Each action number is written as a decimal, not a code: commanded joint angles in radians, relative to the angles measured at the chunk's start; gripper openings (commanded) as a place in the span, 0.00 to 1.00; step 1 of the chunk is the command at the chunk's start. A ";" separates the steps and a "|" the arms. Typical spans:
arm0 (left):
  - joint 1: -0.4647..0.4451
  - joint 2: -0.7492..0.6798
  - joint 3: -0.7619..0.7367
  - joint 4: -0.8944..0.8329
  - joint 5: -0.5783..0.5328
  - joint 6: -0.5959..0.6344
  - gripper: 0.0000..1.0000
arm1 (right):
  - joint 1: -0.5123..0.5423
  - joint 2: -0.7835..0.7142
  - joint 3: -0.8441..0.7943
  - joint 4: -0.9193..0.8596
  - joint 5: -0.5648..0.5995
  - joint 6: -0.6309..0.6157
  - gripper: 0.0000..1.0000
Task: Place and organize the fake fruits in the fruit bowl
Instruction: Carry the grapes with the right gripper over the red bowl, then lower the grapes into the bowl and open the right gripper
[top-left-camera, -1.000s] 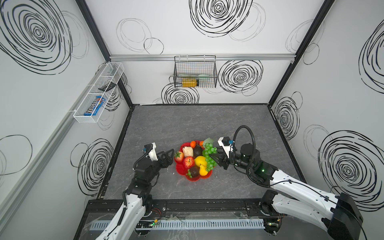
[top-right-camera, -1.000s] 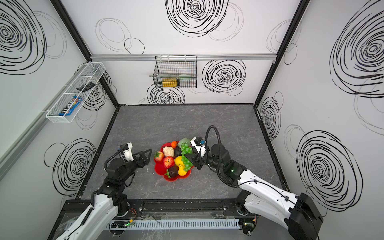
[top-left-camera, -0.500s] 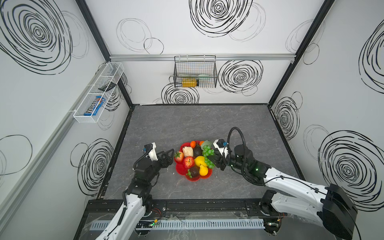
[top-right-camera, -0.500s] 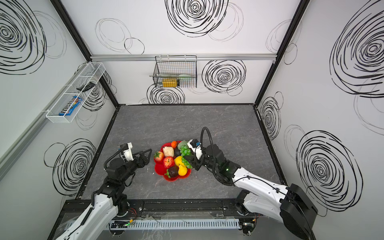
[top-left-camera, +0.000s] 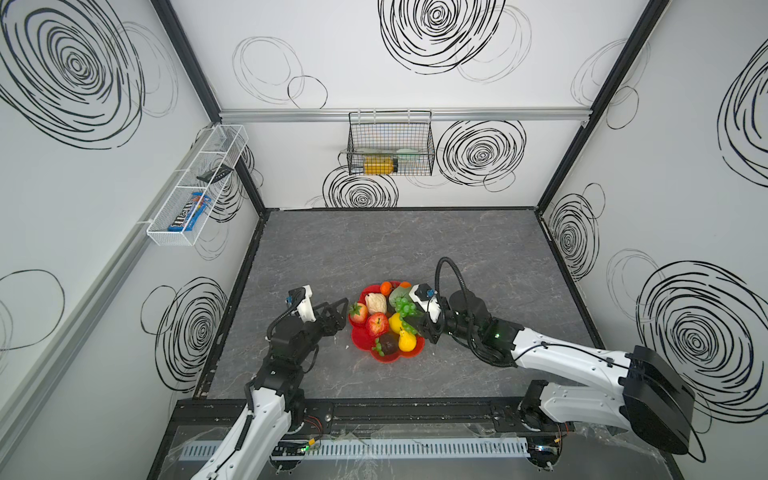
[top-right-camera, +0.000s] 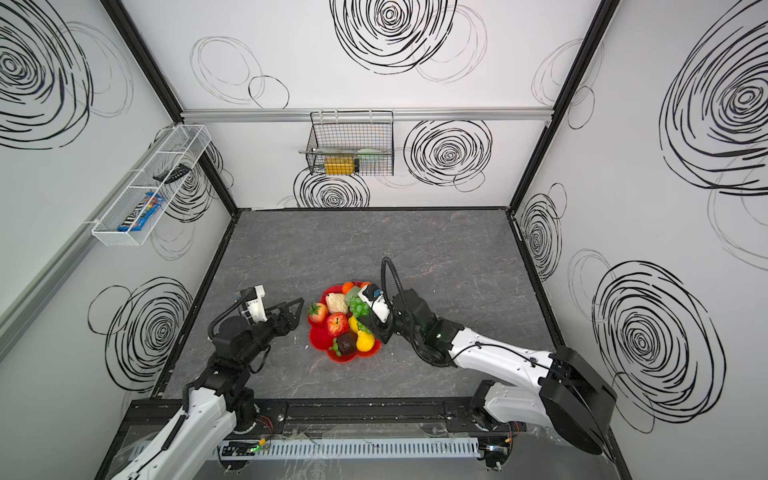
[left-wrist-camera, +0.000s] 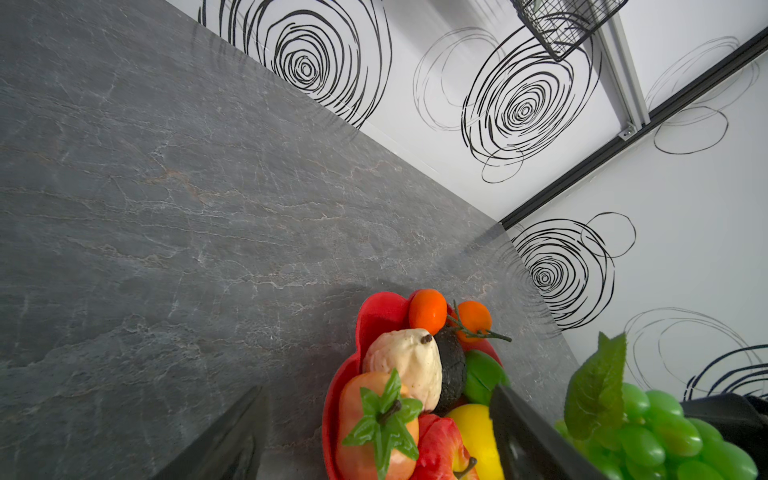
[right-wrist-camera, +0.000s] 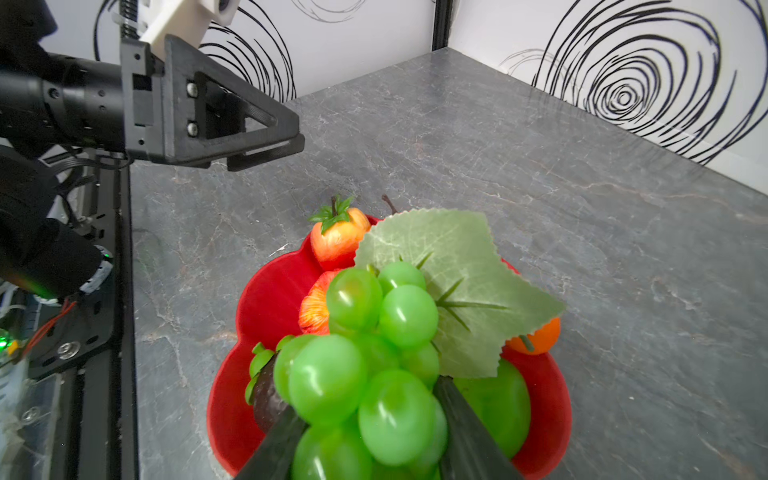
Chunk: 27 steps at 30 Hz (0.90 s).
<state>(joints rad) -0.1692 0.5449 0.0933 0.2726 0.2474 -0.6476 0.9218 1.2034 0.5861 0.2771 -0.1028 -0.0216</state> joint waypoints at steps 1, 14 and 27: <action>0.008 -0.002 -0.004 0.062 0.012 -0.004 0.87 | 0.006 0.037 0.058 0.011 0.055 -0.077 0.47; 0.009 -0.003 -0.004 0.062 0.014 -0.004 0.87 | 0.008 0.277 0.255 -0.134 -0.001 -0.161 0.49; 0.009 -0.003 -0.004 0.062 0.014 -0.004 0.87 | 0.011 0.333 0.275 -0.143 0.055 -0.170 0.61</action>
<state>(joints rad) -0.1688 0.5446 0.0933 0.2726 0.2501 -0.6476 0.9253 1.5280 0.8379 0.1375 -0.0681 -0.1814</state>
